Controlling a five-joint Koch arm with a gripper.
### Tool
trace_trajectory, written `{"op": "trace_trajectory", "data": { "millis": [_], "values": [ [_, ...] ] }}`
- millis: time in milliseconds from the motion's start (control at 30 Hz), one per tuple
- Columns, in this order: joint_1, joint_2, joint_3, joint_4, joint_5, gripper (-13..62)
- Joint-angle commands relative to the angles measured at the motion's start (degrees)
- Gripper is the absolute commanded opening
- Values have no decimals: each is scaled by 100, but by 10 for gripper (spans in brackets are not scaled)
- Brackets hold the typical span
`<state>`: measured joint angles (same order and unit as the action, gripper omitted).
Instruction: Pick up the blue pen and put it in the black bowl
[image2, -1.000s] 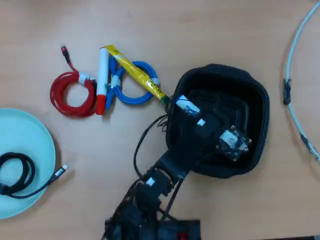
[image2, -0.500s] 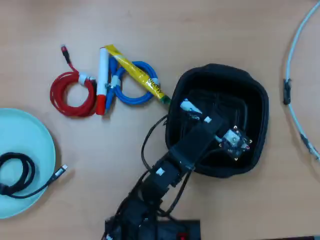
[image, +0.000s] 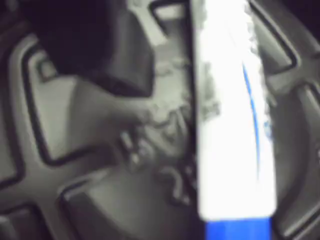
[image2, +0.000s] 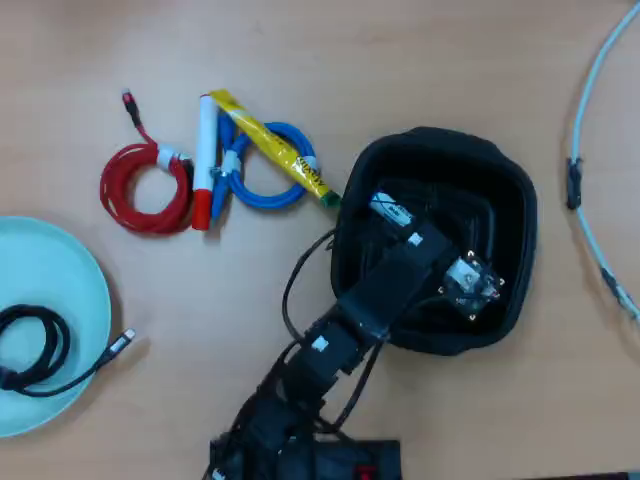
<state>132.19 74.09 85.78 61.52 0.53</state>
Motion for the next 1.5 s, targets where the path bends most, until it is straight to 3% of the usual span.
{"op": "trace_trajectory", "data": {
  "millis": [0,233,433,633,833,1067,1467],
  "values": [
    [-123,176,-316,-35,-202,404],
    [-712,615,-1248,1239,-536,404],
    [-1494,1661,-1925,2276,-466,404],
    [-2435,2443,-1644,2619,18,404],
    [-3357,3568,-141,2312,598,405],
    [-4008,4781,2566,264,747,407],
    [-4034,5168,6372,-3155,703,403]
  ]
}}
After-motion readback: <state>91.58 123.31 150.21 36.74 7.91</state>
